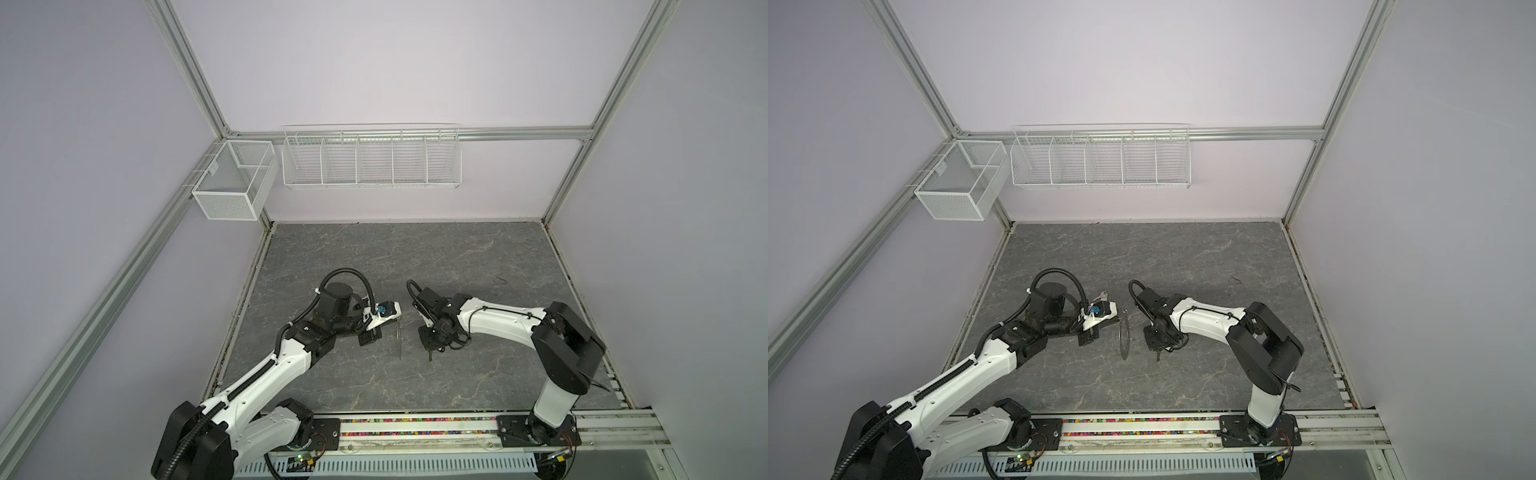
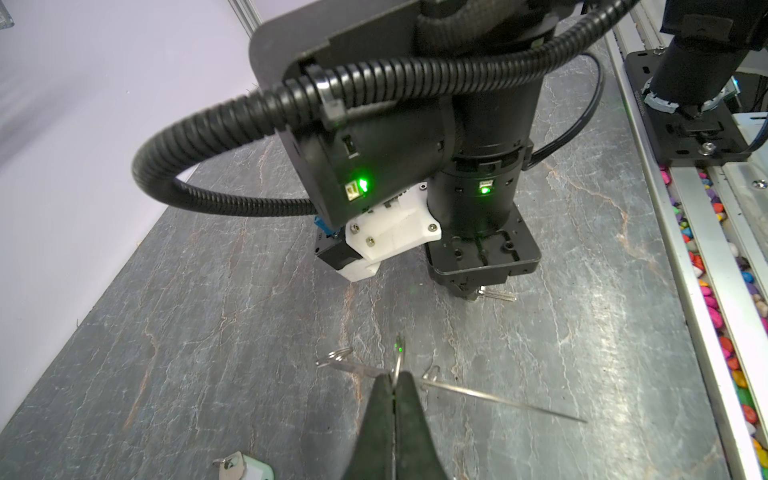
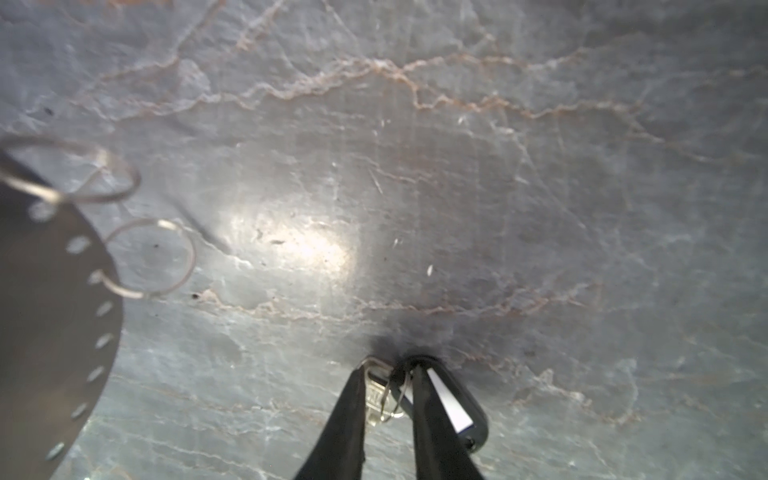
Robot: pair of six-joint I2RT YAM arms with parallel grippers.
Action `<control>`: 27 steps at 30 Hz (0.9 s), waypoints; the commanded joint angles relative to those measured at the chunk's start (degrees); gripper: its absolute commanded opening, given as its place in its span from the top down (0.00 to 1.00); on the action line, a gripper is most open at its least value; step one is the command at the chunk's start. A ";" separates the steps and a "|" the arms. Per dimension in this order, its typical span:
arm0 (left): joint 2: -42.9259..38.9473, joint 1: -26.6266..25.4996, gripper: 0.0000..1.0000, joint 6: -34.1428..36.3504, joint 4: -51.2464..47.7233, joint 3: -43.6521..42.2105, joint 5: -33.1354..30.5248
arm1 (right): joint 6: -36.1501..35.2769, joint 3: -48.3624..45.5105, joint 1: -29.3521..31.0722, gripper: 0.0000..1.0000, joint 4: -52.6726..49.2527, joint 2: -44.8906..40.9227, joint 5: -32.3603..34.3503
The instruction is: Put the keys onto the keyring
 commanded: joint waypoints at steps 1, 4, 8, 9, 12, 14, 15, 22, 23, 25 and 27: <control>-0.62 0.25 1.00 0.05 1.30 -0.44 0.77 | -2.65 1.60 0.92 0.80 -2.63 0.44 0.81; -0.20 0.25 1.00 0.05 1.65 -0.41 0.70 | -5.90 2.86 1.40 0.83 -4.79 1.44 1.52; 0.03 0.25 1.00 0.04 1.83 -0.23 0.77 | -9.13 2.92 1.75 0.87 -5.79 1.54 1.56; 0.06 0.25 1.00 -0.03 1.83 -0.31 0.74 | -10.15 3.00 2.04 0.87 -6.04 1.28 1.74; 0.07 0.25 1.00 -0.04 1.91 -0.38 0.69 | -13.64 2.91 2.55 0.92 -6.09 0.72 1.20; 0.22 0.25 1.00 -0.04 1.99 -0.32 0.70 | -15.73 3.17 2.90 0.92 -6.41 0.89 1.26; 0.24 0.25 1.00 -0.03 2.08 -0.32 0.69 | -16.41 3.34 2.97 0.90 -6.76 0.98 2.07; 0.29 0.25 1.00 -0.08 2.36 -0.23 0.52 | -17.01 2.10 2.89 0.71 -4.76 -2.88 4.83; 0.33 0.25 1.00 -0.06 2.36 -0.19 0.52 | -16.85 1.68 2.92 0.71 -4.37 -3.28 4.66; 0.45 0.25 1.00 0.12 2.38 -0.08 0.52 | -16.44 0.61 2.88 0.71 -3.57 -4.04 4.07; 0.66 0.25 1.00 0.22 2.35 0.08 0.52 | -15.55 -0.35 2.89 0.71 -3.23 -4.44 4.00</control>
